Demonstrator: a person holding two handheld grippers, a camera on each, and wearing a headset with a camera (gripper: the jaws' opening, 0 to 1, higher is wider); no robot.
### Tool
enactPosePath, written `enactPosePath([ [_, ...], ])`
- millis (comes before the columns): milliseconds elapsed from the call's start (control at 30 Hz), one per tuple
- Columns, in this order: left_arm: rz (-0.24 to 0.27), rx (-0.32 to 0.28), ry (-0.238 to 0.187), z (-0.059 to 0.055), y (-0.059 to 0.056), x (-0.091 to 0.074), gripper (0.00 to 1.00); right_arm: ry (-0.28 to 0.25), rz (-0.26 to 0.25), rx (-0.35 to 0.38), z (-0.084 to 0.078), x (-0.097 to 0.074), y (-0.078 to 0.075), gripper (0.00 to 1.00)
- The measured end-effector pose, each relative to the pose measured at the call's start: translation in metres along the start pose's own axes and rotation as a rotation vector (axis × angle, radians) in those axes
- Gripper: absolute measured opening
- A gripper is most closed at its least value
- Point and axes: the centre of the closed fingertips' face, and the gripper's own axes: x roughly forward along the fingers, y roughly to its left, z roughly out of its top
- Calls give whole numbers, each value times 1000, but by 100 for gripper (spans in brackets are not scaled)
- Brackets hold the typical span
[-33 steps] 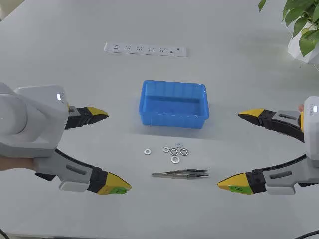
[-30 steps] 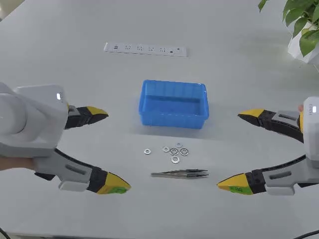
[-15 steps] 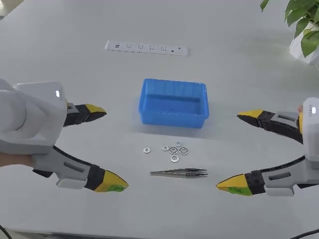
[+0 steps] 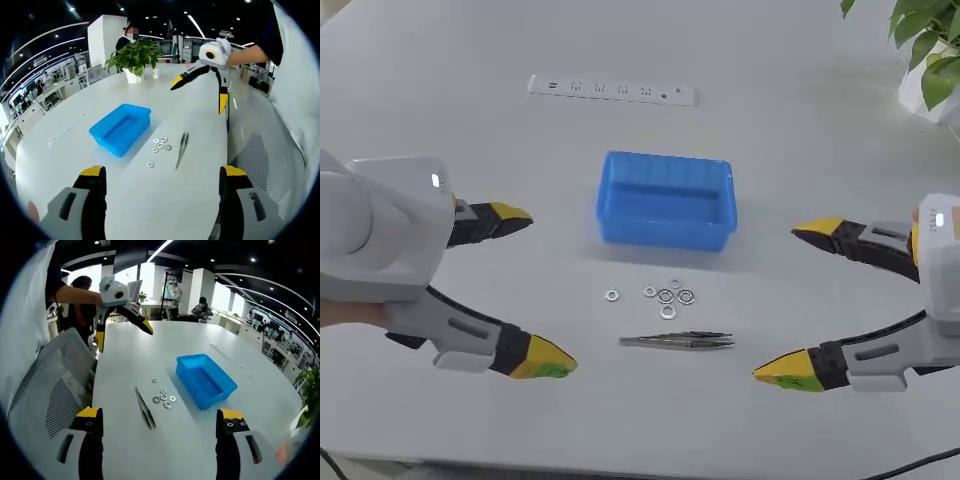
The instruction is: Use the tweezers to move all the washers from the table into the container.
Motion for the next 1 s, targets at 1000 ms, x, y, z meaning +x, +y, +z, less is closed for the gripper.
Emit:
enactPosePath([
  [1000,28,29,-79,8,7,8,99,19,4,1,-6,6,-8,93],
])
